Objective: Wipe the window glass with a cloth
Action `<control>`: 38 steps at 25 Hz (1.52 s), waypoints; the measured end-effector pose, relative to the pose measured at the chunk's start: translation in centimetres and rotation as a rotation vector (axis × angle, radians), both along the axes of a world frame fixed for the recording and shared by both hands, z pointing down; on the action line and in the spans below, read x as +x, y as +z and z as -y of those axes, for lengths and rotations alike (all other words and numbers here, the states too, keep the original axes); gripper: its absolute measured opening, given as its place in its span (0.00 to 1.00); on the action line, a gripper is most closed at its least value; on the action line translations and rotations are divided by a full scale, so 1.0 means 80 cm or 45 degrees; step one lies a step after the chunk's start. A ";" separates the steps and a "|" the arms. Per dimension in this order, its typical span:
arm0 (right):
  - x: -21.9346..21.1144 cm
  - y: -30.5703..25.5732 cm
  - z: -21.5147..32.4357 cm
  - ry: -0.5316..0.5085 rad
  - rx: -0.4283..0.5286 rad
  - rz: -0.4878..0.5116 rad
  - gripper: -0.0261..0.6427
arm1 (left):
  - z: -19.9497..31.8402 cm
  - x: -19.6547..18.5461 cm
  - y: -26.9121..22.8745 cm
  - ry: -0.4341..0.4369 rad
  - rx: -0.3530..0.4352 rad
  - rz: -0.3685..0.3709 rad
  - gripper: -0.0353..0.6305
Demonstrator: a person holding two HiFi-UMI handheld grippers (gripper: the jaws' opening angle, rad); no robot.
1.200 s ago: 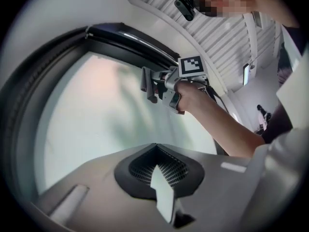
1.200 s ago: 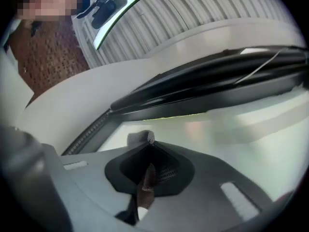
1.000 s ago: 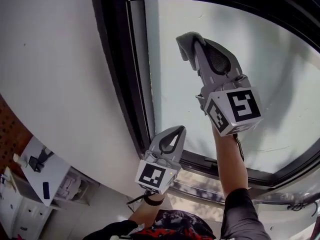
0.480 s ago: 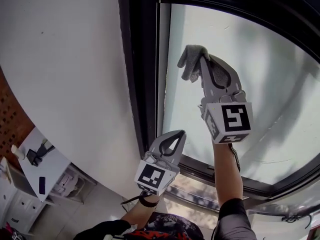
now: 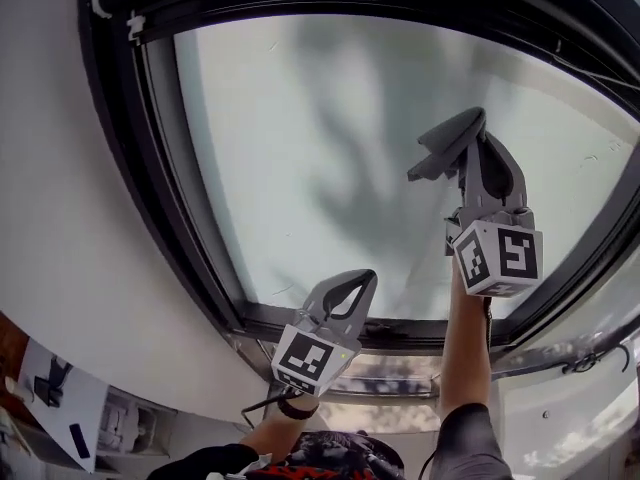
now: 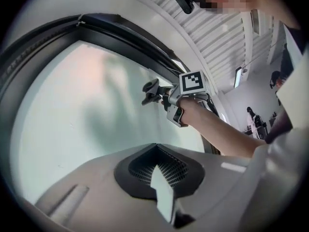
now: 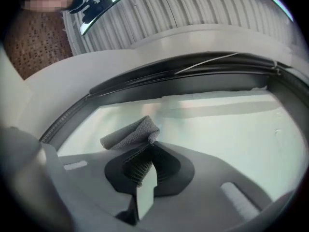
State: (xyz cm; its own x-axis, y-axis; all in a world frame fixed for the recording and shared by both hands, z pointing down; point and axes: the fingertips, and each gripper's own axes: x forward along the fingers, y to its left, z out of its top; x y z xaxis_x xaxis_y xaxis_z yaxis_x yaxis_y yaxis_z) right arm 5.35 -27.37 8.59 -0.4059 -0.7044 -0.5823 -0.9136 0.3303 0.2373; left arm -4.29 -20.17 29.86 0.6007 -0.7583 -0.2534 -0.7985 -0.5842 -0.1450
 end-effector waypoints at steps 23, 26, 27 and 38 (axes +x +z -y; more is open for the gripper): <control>0.347 0.026 0.024 0.344 -0.101 0.286 0.06 | 0.016 0.198 0.000 0.195 -0.009 0.034 0.03; 0.236 0.019 0.015 0.201 -0.033 0.125 0.06 | 0.019 0.166 0.003 0.122 -0.021 0.032 0.03; 0.200 0.018 0.011 0.156 -0.019 0.086 0.06 | 0.020 0.150 0.003 0.090 -0.024 0.031 0.03; -0.224 0.042 -0.034 -0.572 -0.069 -0.131 0.06 | -0.028 -0.146 0.000 -0.465 0.015 -0.055 0.03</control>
